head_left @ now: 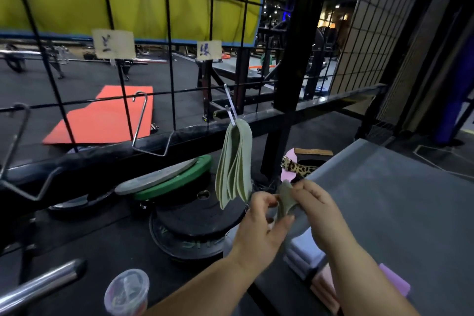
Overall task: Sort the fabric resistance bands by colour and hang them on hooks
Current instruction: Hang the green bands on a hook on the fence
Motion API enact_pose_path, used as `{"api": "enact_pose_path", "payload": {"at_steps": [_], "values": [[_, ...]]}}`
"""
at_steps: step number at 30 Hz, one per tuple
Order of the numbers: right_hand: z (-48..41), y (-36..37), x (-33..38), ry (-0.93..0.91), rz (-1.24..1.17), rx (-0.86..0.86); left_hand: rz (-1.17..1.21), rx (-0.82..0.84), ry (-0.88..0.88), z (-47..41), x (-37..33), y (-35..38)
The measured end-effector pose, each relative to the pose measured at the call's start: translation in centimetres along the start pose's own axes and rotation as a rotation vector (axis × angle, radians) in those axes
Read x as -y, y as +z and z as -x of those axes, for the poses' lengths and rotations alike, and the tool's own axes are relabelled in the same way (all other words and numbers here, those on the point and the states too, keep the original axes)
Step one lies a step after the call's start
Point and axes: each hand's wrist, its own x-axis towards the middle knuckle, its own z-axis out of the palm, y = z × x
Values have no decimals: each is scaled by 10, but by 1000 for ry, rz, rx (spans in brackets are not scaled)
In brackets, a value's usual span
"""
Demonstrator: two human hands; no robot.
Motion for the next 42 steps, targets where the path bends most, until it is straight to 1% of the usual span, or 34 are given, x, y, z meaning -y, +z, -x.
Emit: {"api": "enact_pose_path", "payload": {"at_steps": [3,9,11,14,16,20,26,31,33,38,42], "values": [[3,2,8,-27,-48,41,4,0,53,3,-15,-6],[5,8,23,-21,-189,108,48,-50,95,5,-40,-20],[7,11,29,-39,-204,154,56,-68,114,7,-48,-26],[9,15,35,-67,-288,264,100,-111,122,9,-57,-37],[10,19,41,-89,-301,296,116,-129,121,9,-61,-45],[12,28,52,-121,-283,270,128,-128,110,11,-70,-57],[12,43,68,-164,-225,236,112,-204,146,14,-81,-74],[12,50,79,-191,-182,217,175,-253,128,14,-88,-81],[11,52,83,-203,-162,220,163,-285,134,13,-89,-84],[7,56,96,-238,-150,225,38,-425,166,6,-91,-89],[0,59,110,-264,-65,220,64,-504,163,0,-97,-90]]}}
